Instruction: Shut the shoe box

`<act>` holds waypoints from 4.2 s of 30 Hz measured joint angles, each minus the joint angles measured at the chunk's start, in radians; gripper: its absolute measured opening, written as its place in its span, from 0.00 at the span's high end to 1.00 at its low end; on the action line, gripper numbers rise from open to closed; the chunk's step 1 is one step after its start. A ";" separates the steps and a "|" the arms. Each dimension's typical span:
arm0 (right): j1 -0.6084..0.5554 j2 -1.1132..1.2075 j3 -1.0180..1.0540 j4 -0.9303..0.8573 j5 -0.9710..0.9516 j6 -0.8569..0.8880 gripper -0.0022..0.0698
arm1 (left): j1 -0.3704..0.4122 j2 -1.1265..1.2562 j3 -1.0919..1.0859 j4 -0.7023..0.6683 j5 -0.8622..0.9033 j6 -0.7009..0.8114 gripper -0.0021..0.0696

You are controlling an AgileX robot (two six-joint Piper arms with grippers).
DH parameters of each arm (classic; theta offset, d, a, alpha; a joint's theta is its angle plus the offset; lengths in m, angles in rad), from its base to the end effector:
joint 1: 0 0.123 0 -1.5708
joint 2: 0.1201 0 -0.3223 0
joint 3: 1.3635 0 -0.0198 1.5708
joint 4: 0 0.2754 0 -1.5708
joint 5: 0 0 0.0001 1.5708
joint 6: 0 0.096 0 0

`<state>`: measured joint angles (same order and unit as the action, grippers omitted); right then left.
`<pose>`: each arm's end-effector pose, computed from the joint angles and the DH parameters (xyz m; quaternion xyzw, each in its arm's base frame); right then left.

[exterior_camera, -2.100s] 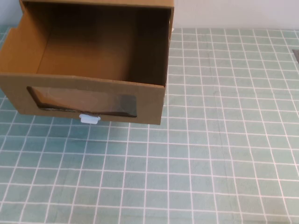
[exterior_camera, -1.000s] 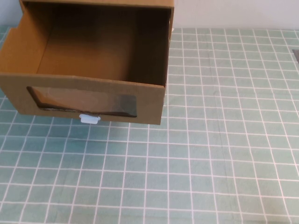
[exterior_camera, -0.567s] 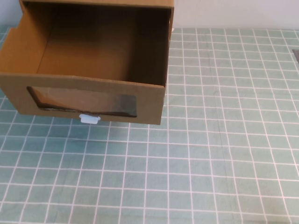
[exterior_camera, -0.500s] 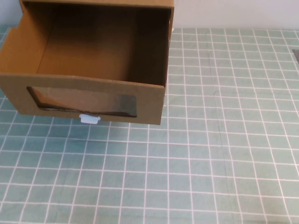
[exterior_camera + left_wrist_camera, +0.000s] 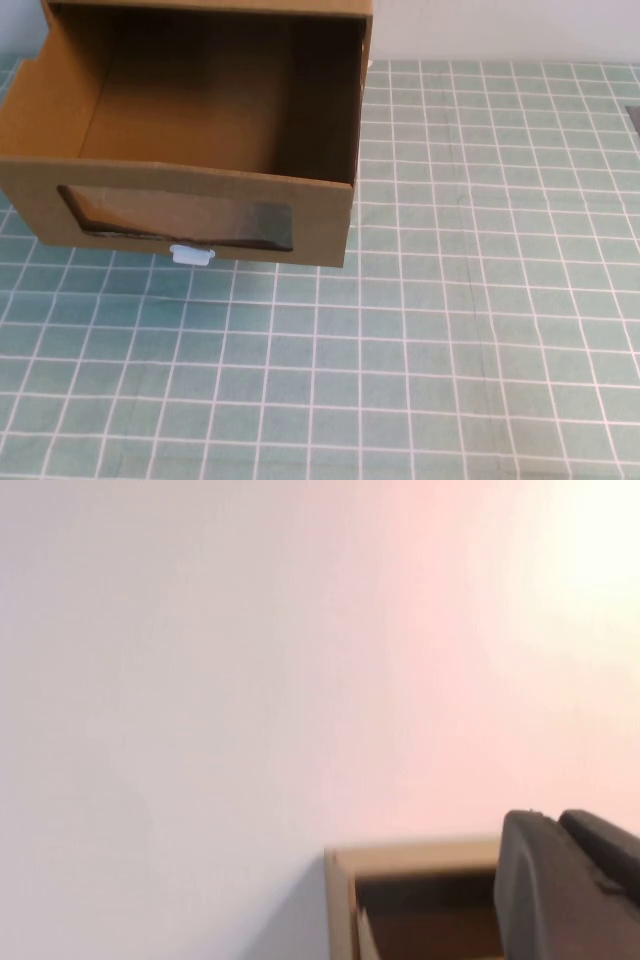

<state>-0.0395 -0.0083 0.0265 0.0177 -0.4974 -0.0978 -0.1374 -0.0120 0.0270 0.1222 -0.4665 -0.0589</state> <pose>0.0341 -0.0022 0.2491 -0.0066 0.4813 -0.0554 0.8748 0.0343 -0.0100 0.2462 0.0701 0.4902 -0.0514 0.8673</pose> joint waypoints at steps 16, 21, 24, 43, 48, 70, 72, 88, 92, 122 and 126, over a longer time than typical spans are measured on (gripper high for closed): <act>0.000 -0.005 0.000 0.008 -0.311 0.000 0.99 | 0.000 0.000 0.000 -0.005 -0.251 -0.025 0.98; 0.000 -0.005 -0.027 0.011 -0.422 0.056 0.99 | 0.000 -0.002 -0.061 -0.005 -0.295 -0.045 0.98; 0.000 -0.005 -0.130 0.031 -0.372 0.073 0.99 | 0.000 -0.002 -0.158 -0.007 -0.237 -0.046 0.98; -0.001 0.477 -1.026 0.139 0.599 0.183 0.99 | 0.000 0.479 -0.903 -0.011 0.609 -0.172 0.98; -0.001 0.651 -1.094 0.131 0.898 0.141 0.99 | 0.000 0.655 -0.975 0.017 0.805 -0.174 0.98; 0.291 1.121 -1.348 0.496 1.408 -0.439 0.99 | -0.084 1.161 -1.371 -0.309 1.031 0.354 0.98; 0.347 1.146 -1.378 0.481 1.406 -0.443 0.99 | -0.087 1.226 -1.452 -0.399 1.099 0.440 0.98; 0.958 1.321 -1.396 -0.182 1.341 -0.183 0.99 | -0.048 1.696 -1.909 -0.764 1.424 0.626 0.98; 1.086 1.374 -1.396 -0.346 1.313 -0.071 0.99 | 0.007 1.773 -1.953 -0.854 1.468 0.634 0.98; 1.283 1.783 -1.396 -0.882 1.063 0.244 0.99 | 0.029 1.909 -1.967 -0.942 1.457 0.626 0.98; 1.294 1.852 -1.396 -1.220 1.099 0.579 0.99 | 0.029 1.909 -1.967 -0.944 1.457 0.626 0.98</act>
<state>1.2542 1.8441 -1.3698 -1.2027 0.6013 0.4812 -0.1081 1.8965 -1.9405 -0.8223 0.9905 0.5672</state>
